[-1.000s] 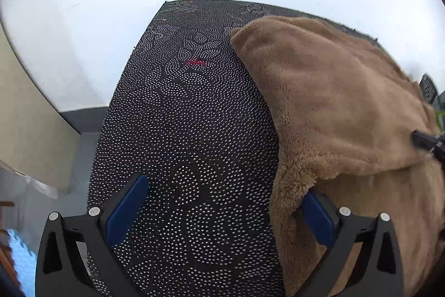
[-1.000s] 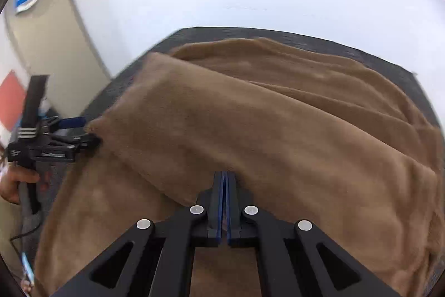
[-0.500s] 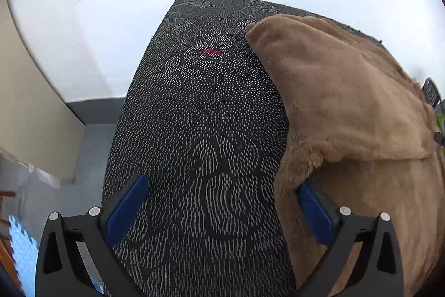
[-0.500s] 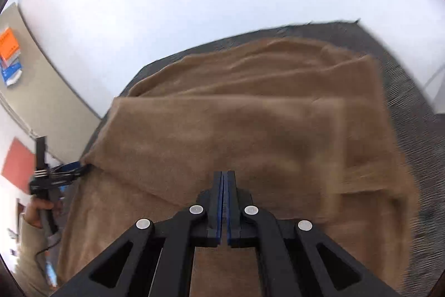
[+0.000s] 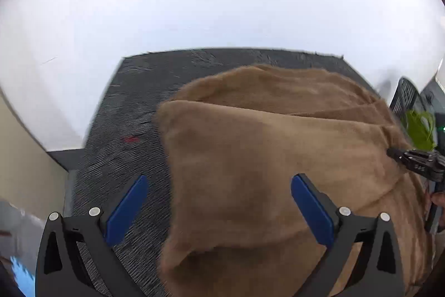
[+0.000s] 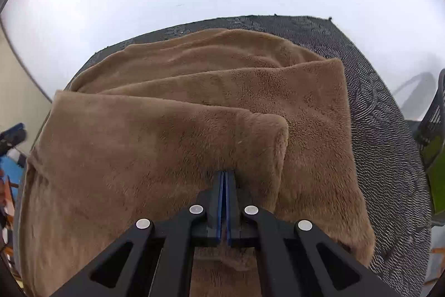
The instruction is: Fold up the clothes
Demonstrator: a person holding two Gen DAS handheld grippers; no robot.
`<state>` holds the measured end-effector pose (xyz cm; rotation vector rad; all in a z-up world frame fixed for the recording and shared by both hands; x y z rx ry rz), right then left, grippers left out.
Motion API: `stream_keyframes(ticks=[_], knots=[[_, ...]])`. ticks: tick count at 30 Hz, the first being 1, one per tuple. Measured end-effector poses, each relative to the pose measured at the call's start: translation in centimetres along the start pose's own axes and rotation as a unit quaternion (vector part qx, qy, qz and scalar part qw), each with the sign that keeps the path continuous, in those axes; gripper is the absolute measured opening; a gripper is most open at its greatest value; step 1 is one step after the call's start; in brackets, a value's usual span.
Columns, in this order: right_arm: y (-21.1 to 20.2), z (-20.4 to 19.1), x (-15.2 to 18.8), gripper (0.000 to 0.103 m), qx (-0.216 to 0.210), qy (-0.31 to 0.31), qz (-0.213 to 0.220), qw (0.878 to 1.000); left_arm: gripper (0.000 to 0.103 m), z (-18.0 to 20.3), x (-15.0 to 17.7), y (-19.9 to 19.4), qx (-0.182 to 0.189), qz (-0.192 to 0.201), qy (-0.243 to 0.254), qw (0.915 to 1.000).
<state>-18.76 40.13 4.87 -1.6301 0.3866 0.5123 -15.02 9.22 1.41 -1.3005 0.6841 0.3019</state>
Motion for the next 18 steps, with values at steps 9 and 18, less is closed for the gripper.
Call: stream_keyframes(ticks=[9,18], knots=[[0.4,-1.8,0.7,0.001,0.071,-0.114,0.062,0.989,0.103,-0.7,1.7,4.4,0.005,-0.037,-0.048,0.9982],[0.2,-2.0,1.2,0.001,0.095,-0.132,0.066,0.985,0.103,-0.5,1.8,5.1,-0.003,-0.031,-0.045,0.9985]])
Point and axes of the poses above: each gripper's, at about its wrist camera, not at the fingertips, and y roughly the way its jaws point, z to its right, x to its underside, the point moved 7 cm from there along y, roughly the way its jaws point, and after that the axes turned 3 degrees about x, right-handed, at the moved point
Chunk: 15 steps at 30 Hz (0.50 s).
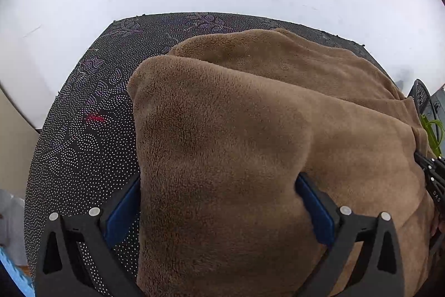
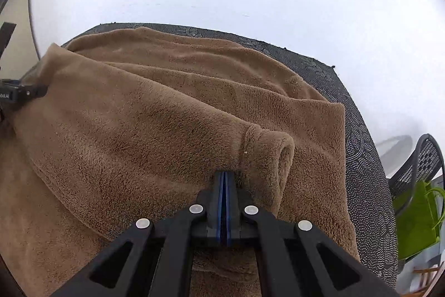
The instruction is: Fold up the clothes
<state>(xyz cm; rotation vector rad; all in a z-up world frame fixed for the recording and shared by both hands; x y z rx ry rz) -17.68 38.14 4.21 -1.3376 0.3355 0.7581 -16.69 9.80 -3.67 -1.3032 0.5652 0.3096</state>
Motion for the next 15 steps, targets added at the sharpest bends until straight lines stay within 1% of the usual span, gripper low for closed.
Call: stream_keyframes(ticks=[2,4,7,8,10,11,12,15], knots=[[-0.2,-0.2,0.2,0.001,0.000,0.000,0.000,1.000,0.103,0.0,-0.1,0.2,-0.001,0.002,0.000,1.0000],[-0.3,-0.5,-0.1,0.001,0.016,-0.013,0.001,1.000,0.103,-0.2,-0.1,0.1,0.001,0.003,-0.003,1.0000],[-0.2,-1.4,-0.2,0.001,0.062,-0.052,0.001,0.997,0.103,-0.3,-0.1,0.1,0.003,0.004,-0.004,1.0000],[-0.2,-2.0,-0.2,0.001,0.087,-0.073,0.002,0.994,0.103,-0.2,-0.1,0.1,0.004,0.004,-0.004,1.0000],[0.0,-2.9,-0.2,0.001,0.140,-0.117,0.005,0.983,0.103,-0.2,-0.1,0.1,0.005,0.005,-0.005,1.0000],[0.1,-3.5,-0.1,0.001,0.170,-0.142,0.008,0.975,0.103,-0.1,-0.1,0.0,0.006,0.006,-0.005,1.0000],[0.1,-4.3,0.1,0.001,0.203,-0.169,0.012,0.964,0.103,-0.2,-0.1,0.0,0.006,0.006,-0.005,0.9999],[-0.2,-5.5,0.3,0.001,0.263,-0.217,0.029,0.940,0.103,-0.3,-0.1,0.1,0.009,0.006,-0.007,0.9999]])
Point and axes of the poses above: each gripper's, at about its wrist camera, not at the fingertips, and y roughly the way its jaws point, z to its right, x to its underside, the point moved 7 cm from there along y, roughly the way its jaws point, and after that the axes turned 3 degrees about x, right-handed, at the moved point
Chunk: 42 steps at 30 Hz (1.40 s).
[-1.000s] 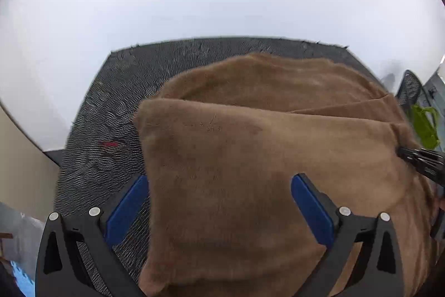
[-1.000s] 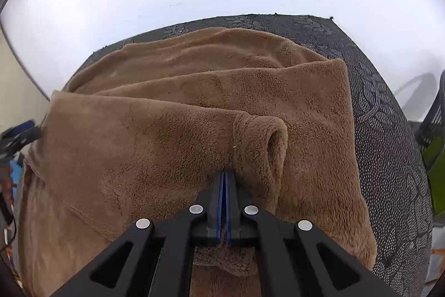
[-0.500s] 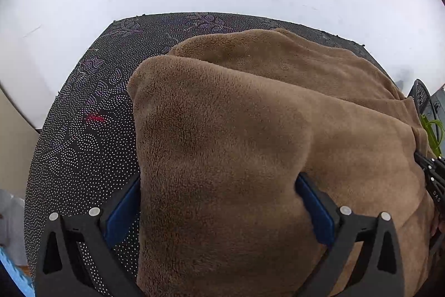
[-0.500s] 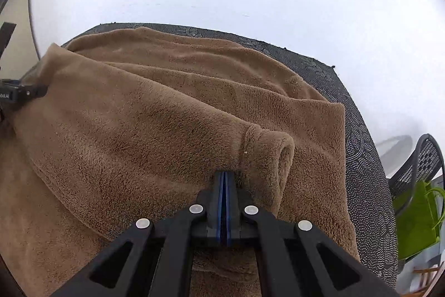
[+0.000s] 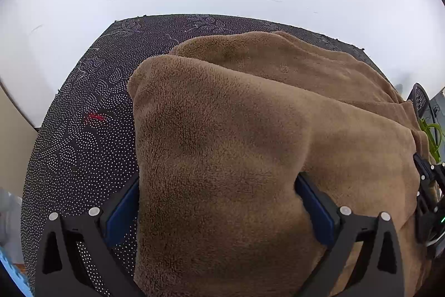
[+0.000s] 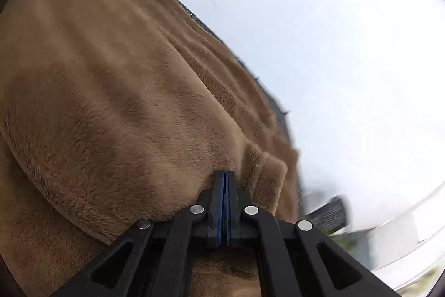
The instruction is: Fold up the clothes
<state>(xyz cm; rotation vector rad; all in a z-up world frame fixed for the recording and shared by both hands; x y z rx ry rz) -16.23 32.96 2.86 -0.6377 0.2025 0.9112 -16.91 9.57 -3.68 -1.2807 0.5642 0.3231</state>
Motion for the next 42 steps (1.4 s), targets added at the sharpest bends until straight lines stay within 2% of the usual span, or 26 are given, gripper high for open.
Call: stream_keyframes(ticks=[2,3,6,8,9,10,11,12,14,16,19,22,30,34,36,39,40,42], knots=[[-0.5,0.7,-0.1,0.001,-0.038,0.028,0.008,0.999,0.103,0.0,0.0,0.0,0.002,0.001,-0.001,1.0000],[-0.7,1.6,-0.2,0.001,-0.083,0.071,0.002,0.994,0.103,0.0,0.0,0.0,0.002,0.001,-0.001,1.0000],[-1.5,3.9,-0.3,0.001,-0.211,0.179,-0.002,0.961,0.103,0.0,0.0,0.0,0.002,0.001,-0.001,1.0000],[-2.3,4.9,-0.6,0.001,-0.285,0.228,0.003,0.931,0.103,0.0,0.1,-0.1,0.001,0.001,-0.001,1.0000],[-2.5,4.6,-0.8,0.011,-0.333,0.241,0.001,0.911,0.103,0.0,0.1,-0.1,0.002,0.001,-0.001,1.0000],[-2.5,4.2,-0.8,0.023,-0.362,0.250,-0.005,0.898,0.103,0.0,0.1,-0.1,0.002,0.001,-0.001,1.0000],[-2.4,3.7,-0.9,0.072,-0.386,0.257,-0.012,0.886,0.103,0.1,0.1,-0.2,0.002,0.002,-0.001,1.0000],[-2.3,2.8,-1.0,0.103,-0.387,0.253,-0.018,0.887,0.103,0.2,0.2,-0.2,0.003,0.002,-0.001,1.0000],[-2.2,1.1,-1.2,0.103,-0.386,0.243,-0.030,0.889,0.103,0.1,0.1,-0.2,0.005,0.003,-0.001,1.0000],[-2.4,-0.4,-1.0,0.103,-0.354,0.201,-0.025,0.913,0.103,0.1,0.1,-0.3,0.007,0.004,-0.002,1.0000],[-3.2,-0.7,-1.2,0.103,-0.336,0.190,-0.019,0.922,0.103,0.1,0.1,-0.2,0.006,0.004,-0.002,1.0000],[-3.2,-0.7,-1.0,0.103,-0.346,0.196,-0.022,0.917,0.103,0.1,0.1,-0.2,0.007,0.003,-0.002,1.0000],[-2.9,-0.5,-1.2,0.103,-0.343,0.199,-0.021,0.918,0.103,-0.1,0.0,-0.1,0.006,0.002,-0.004,1.0000],[-3.0,2.1,-1.0,0.103,-0.310,0.221,-0.010,0.925,0.103,0.1,0.5,-1.9,-0.005,0.020,-0.021,0.9996],[-3.0,3.5,-1.1,0.103,-0.282,0.224,0.000,0.933,0.103,0.8,0.8,-2.6,-0.028,0.031,0.001,0.9991],[-1.4,3.9,-0.5,0.103,-0.268,0.225,-0.025,0.936,0.103,2.3,1.2,-2.8,-0.054,0.036,0.045,0.9969],[-0.4,3.5,-0.2,0.103,-0.276,0.226,-0.041,0.933,0.103,2.5,1.3,-2.7,-0.060,0.036,0.053,0.9961],[0.1,2.9,0.4,0.103,-0.289,0.232,-0.043,0.928,0.103,2.7,1.4,-2.4,-0.072,0.038,0.067,0.9945]])
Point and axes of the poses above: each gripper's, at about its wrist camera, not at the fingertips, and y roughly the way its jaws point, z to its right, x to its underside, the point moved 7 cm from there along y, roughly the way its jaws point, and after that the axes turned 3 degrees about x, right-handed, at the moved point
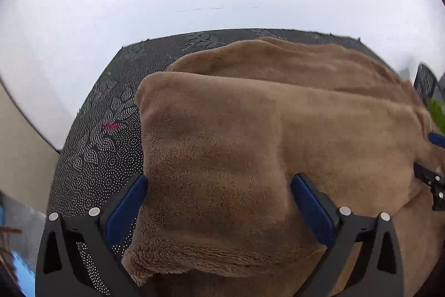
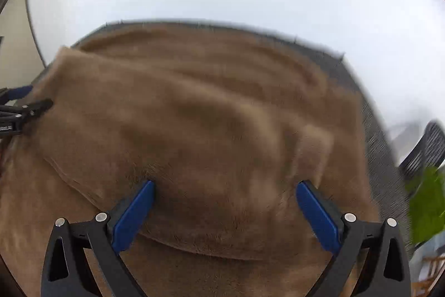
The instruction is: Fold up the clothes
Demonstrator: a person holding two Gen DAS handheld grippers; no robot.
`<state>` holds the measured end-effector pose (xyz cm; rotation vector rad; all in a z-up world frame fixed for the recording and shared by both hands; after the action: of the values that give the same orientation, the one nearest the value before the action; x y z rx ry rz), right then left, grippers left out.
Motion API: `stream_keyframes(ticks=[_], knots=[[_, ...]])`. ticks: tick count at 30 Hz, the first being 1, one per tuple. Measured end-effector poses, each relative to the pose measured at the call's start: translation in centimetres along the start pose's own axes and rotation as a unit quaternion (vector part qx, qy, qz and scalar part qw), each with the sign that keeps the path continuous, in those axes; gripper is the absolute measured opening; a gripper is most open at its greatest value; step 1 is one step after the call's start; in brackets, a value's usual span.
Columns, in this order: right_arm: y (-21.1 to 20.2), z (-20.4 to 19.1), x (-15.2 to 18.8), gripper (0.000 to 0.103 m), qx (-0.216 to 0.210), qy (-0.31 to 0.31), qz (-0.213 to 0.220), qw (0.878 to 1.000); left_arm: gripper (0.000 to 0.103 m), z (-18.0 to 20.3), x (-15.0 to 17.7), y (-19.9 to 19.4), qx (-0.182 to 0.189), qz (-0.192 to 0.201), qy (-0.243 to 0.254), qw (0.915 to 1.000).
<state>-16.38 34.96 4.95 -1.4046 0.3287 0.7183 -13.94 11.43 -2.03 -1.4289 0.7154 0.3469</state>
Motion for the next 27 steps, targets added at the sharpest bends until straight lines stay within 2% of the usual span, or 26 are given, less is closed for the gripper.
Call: stream_keyframes(ticks=[5,10,16,22,24,26,27], knots=[[0.1,-0.2,0.3,0.103,-0.003,0.002,-0.001,1.000,0.103,-0.7,0.0,0.8,0.009,-0.008,-0.011,0.9999],[-0.1,-0.5,0.4,0.103,-0.005,0.005,0.000,1.000,0.103,-0.5,0.1,0.9,-0.004,-0.007,-0.004,1.0000],[0.2,-0.2,0.3,0.103,-0.007,0.006,0.001,1.000,0.103,0.7,1.0,-1.7,-0.005,-0.018,0.026,0.9995],[-0.2,0.4,0.1,0.103,-0.018,0.018,0.013,1.000,0.103,1.5,5.4,-6.6,0.030,-0.027,0.070,0.9968],[-1.5,1.2,0.1,0.103,-0.025,0.037,0.038,0.998,0.103,1.2,7.5,-8.6,0.044,-0.026,0.074,0.9959],[-4.2,2.0,0.4,0.103,-0.027,0.054,0.070,0.996,0.103,0.8,9.6,-10.7,0.050,-0.021,0.083,0.9951],[-5.8,2.1,0.8,0.103,-0.041,0.059,0.086,0.994,0.103,0.7,10.7,-11.8,0.053,-0.018,0.089,0.9945]])
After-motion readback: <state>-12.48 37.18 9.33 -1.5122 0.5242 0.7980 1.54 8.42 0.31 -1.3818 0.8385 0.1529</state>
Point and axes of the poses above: each gripper's, at about its wrist camera, not at the fingertips, and y roughly the way its jaws point, z to its right, x to its underside, the point moved 7 cm from there along y, roughly the way its jaws point, and after that the axes turned 3 degrees about x, right-handed, at the moved point
